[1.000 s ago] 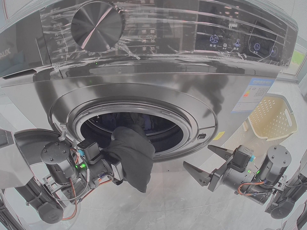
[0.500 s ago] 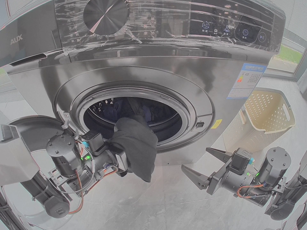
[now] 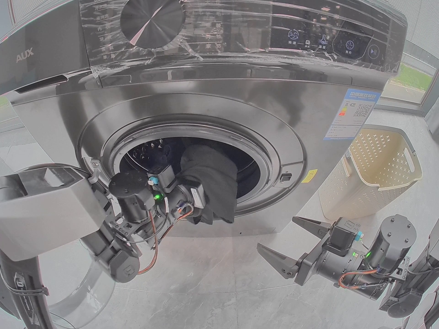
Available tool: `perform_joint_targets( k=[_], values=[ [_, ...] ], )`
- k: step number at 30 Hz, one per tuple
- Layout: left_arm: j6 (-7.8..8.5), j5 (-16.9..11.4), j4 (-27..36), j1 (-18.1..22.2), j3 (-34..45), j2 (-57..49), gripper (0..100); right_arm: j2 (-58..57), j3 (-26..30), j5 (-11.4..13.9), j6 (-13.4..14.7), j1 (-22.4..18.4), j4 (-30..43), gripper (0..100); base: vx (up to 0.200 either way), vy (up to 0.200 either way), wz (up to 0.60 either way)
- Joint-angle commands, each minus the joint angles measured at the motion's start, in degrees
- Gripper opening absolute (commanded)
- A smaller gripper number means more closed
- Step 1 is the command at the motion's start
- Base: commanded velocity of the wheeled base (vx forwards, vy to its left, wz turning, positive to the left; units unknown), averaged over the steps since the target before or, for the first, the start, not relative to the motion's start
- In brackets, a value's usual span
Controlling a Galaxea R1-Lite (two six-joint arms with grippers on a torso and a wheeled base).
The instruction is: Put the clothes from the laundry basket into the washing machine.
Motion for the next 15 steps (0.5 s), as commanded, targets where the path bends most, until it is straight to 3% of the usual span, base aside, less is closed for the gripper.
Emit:
perform_joint_targets(
  k=[1,7,9,10,15],
  values=[
    [-0.26,0.54,0.65,1.31,-12.16,10.05,0,-0.12,0.08,-0.06,0.0,0.51,-0.02,100,0.0,0.0,0.0],
    [-0.08,1.59,2.67,3.94,-23.06,16.38,0,-0.03,0.08,-0.06,0.0,0.59,-0.02,100,0.0,0.0,0.0],
    [-0.08,1.59,2.67,3.94,-23.06,16.38,0,-0.03,0.08,-0.06,0.0,0.59,-0.02,100,0.0,0.0,0.0],
    [0.18,2.82,6.89,4.73,-27.1,16.91,0,0.06,0.08,-0.06,0.09,0.68,-0.02,100,0.0,0.0,0.0],
    [0.18,3.0,16.12,6.05,-35.63,17.08,0,0.23,0.08,-0.15,0.09,1.03,-0.02,100,0.0,0.0,0.0]
  ],
)
